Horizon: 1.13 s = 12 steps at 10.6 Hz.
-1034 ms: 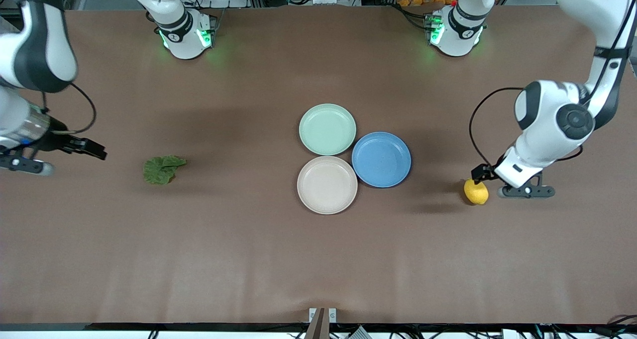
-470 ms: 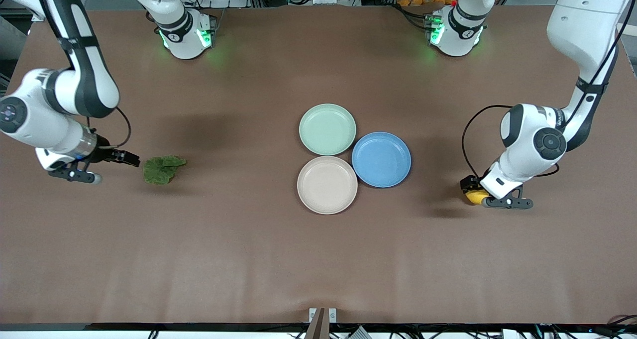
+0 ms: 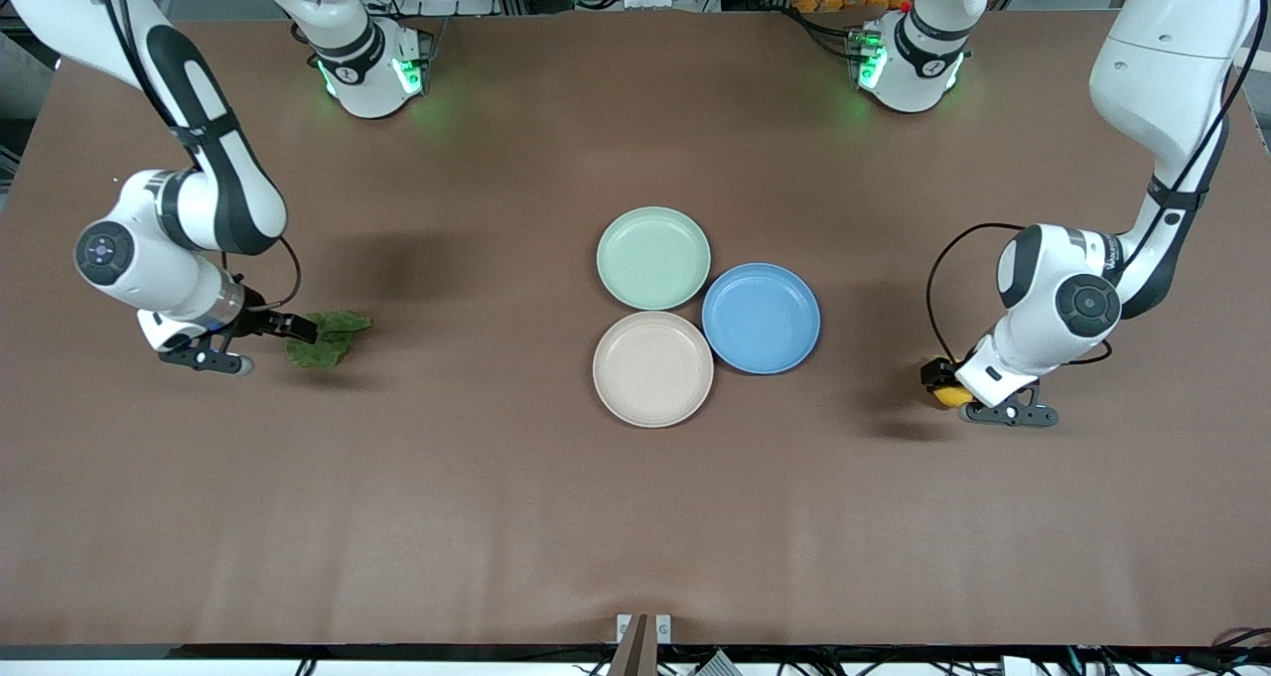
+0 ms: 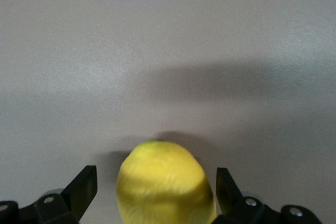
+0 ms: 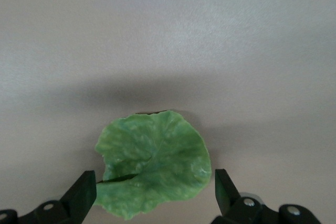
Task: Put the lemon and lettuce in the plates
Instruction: 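Close the right gripper on the lettuce while the left gripper grasps the lemon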
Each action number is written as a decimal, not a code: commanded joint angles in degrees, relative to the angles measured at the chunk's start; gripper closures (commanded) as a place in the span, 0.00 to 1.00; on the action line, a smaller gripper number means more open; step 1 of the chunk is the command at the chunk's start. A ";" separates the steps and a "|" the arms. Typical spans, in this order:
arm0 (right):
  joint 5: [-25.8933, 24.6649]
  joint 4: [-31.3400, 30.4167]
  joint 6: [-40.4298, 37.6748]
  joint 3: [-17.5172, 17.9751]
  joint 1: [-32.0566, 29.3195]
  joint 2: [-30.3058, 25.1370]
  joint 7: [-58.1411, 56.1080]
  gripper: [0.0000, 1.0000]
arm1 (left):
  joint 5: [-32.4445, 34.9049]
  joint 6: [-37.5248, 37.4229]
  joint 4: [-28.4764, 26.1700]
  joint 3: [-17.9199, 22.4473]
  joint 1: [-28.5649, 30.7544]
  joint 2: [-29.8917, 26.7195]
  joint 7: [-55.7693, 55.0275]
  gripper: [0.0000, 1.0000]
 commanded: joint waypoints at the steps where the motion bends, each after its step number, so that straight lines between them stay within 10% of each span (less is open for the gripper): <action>1: 1.38 -0.56 3.62 0.50 -0.31 2.91 -0.86 0.00 | 1.45 0.31 1.22 -0.01 -0.01 1.20 0.68 0.11; 6: 1.29 -0.65 8.72 0.50 -0.05 7.13 -0.77 0.00 | 1.27 0.31 1.22 -0.10 -0.01 2.08 -0.37 0.28; 10: 1.29 -1.18 11.01 0.50 0.04 8.63 -0.59 0.03 | 0.84 0.31 1.31 -0.19 -0.80 2.26 -2.56 0.93; 12: 1.29 -1.00 10.22 0.50 -0.05 8.20 -0.59 0.44 | 0.83 0.22 1.40 -0.71 -0.80 1.30 -2.48 1.00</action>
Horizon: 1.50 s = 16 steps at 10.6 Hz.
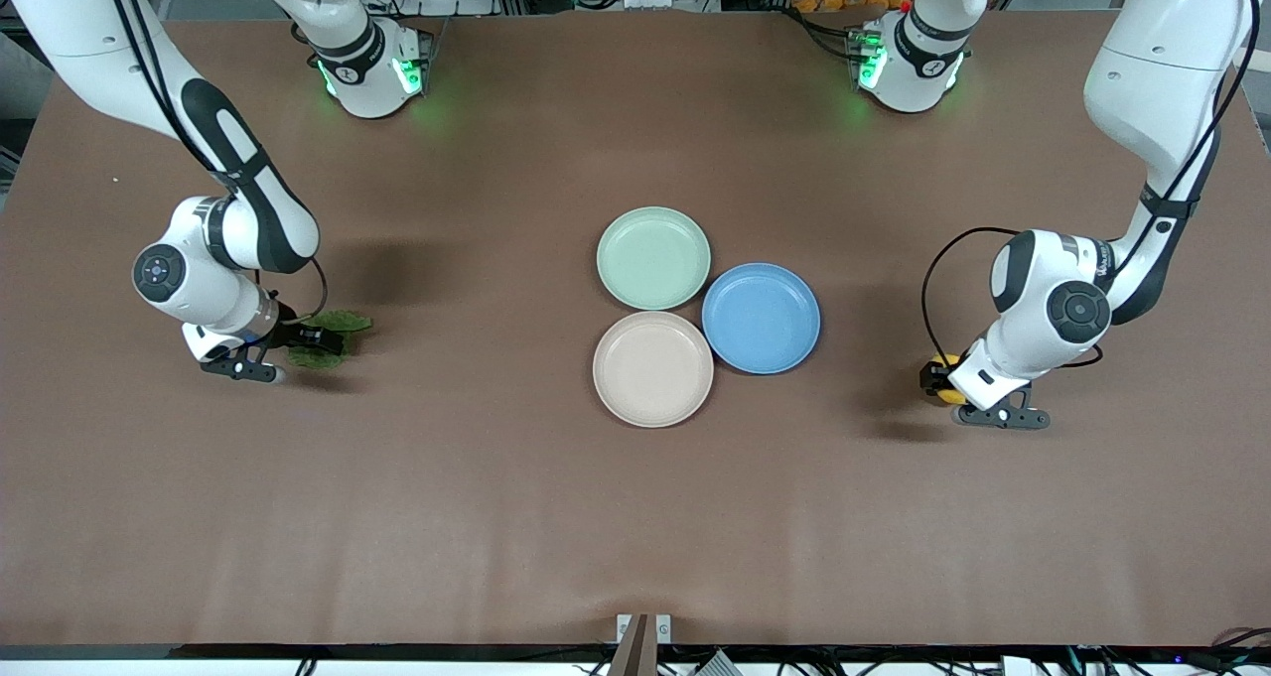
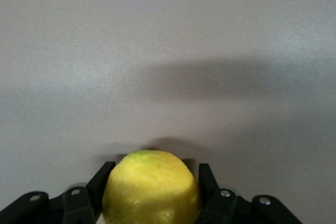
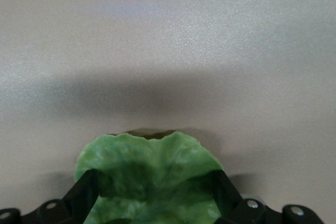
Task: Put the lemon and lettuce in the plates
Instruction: 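Close the right gripper on the lettuce while the left gripper grasps the lemon, then carry the lemon onto the cream plate with the left gripper and release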
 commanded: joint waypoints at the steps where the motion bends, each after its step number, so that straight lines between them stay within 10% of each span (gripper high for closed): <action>1: 1.28 -0.51 0.57 0.41 -0.15 -0.06 -0.60 0.57 | 0.79 -0.05 0.76 -1.36 -0.53 -1.65 -1.63 1.00; 6: 1.28 0.19 -3.30 0.41 -0.50 -2.61 0.54 1.00 | 0.62 -4.27 7.41 -9.96 -1.14 -4.13 -1.63 1.00; 16: 1.45 3.10 -16.57 0.59 7.13 -12.54 19.15 1.00 | -1.67 -4.18 26.68 -13.23 -22.74 8.51 -23.06 1.00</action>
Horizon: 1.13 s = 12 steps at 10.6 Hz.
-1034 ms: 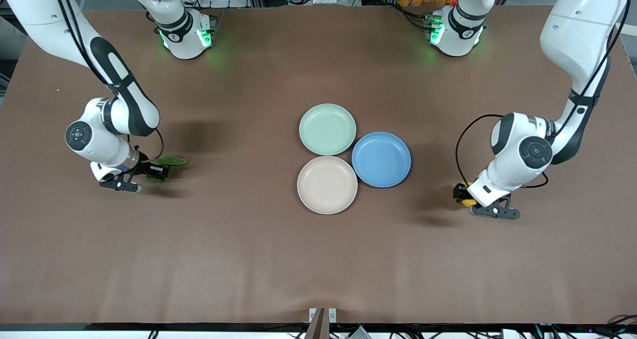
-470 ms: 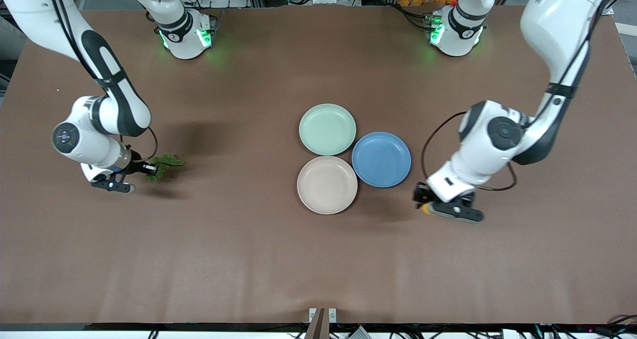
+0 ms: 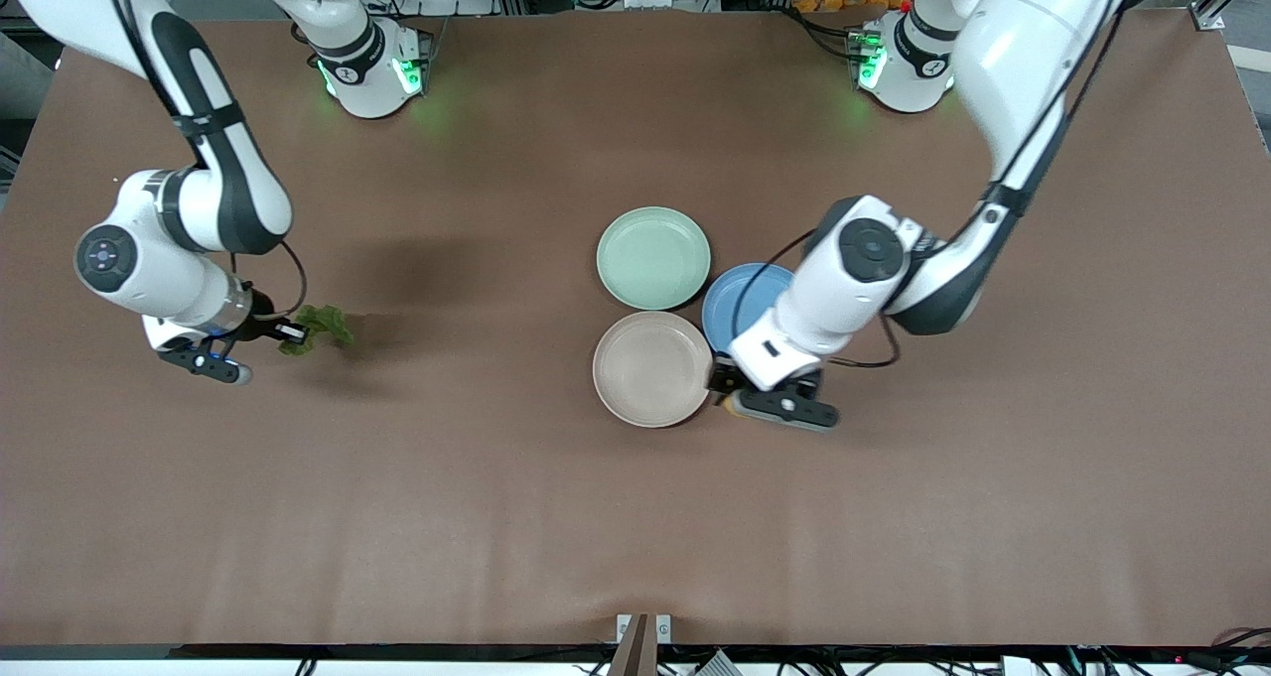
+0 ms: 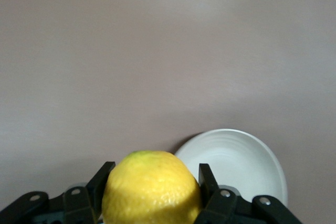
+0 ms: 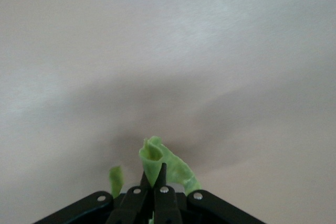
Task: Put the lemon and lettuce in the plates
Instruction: 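Carry the lemon onto the cream plate with the left gripper and release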
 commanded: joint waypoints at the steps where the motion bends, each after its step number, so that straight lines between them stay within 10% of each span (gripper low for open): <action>1: 1.47 -1.27 -0.25 0.07 5.80 -2.65 8.07 1.00 | -0.92 -0.96 5.24 1.23 -7.00 4.97 -5.67 1.00; 4: 5.34 -0.92 -0.25 5.23 10.38 -3.00 17.37 1.00 | -1.10 0.26 6.72 8.87 -16.32 8.83 -10.87 1.00; 10: 5.34 0.31 -0.17 15.71 14.87 -1.69 35.85 1.00 | -0.92 2.03 8.32 11.44 -19.86 13.77 -16.95 1.00; 11: 5.34 0.83 -0.17 17.11 15.66 -1.08 39.35 1.00 | -0.92 2.03 8.32 11.61 -19.86 13.95 -17.04 0.82; 12: 5.34 2.58 -0.25 19.04 16.19 0.76 42.87 1.00 | -0.84 2.03 8.23 11.61 -19.86 13.86 -17.12 0.20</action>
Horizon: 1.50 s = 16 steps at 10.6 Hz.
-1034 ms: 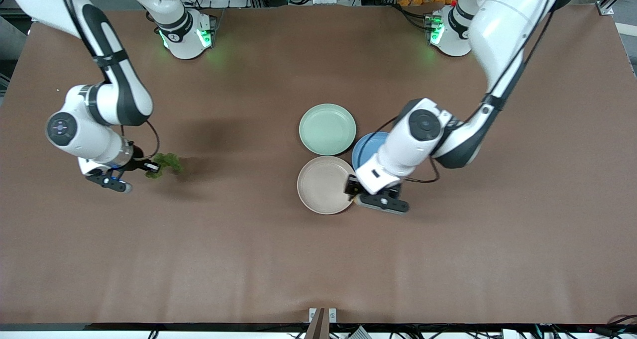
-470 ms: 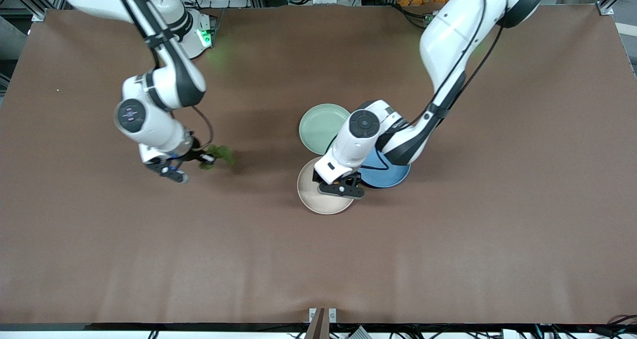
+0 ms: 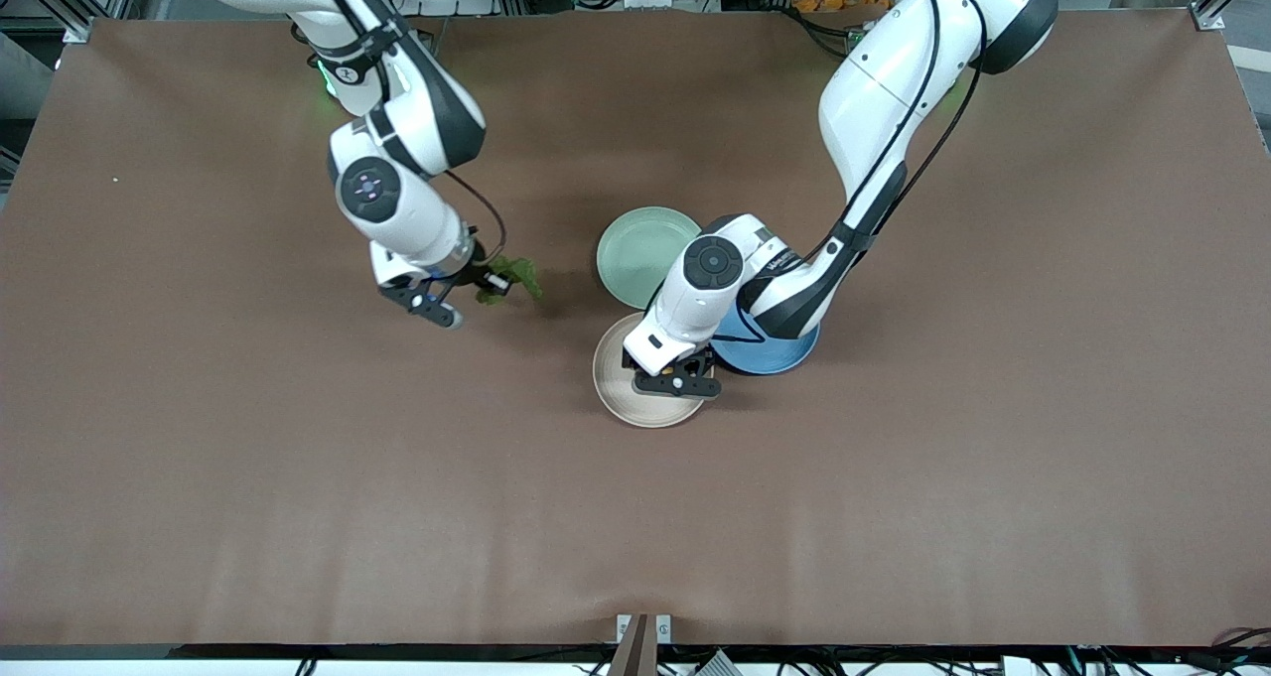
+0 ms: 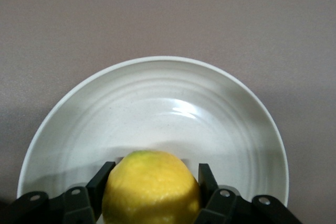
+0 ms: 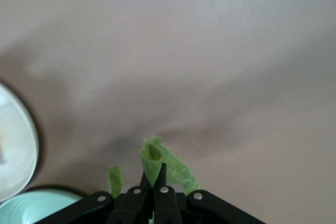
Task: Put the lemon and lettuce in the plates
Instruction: 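Carry the lemon onto the cream plate with the left gripper and release, then lower the lettuce onto the mint plate with the right gripper while the left gripper withdraws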
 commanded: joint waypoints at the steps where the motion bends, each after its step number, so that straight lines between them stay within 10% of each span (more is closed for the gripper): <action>1: 0.86 4.02 -0.33 4.09 1.84 3.78 9.67 1.00 | -0.48 0.05 1.08 0.72 -0.73 0.29 -1.54 0.00; 13: -0.02 15.82 0.64 4.54 13.27 16.36 16.38 0.95 | -0.83 -20.85 0.73 0.10 13.84 -19.56 9.26 0.00; 15: -0.03 16.43 0.64 4.89 13.71 17.59 16.56 0.52 | -0.83 -24.71 0.73 0.10 17.36 -22.47 11.54 0.00; 16: -0.55 16.69 0.55 5.41 13.89 17.77 16.47 0.01 | -1.09 -26.65 0.73 0.10 18.59 -24.13 13.29 0.00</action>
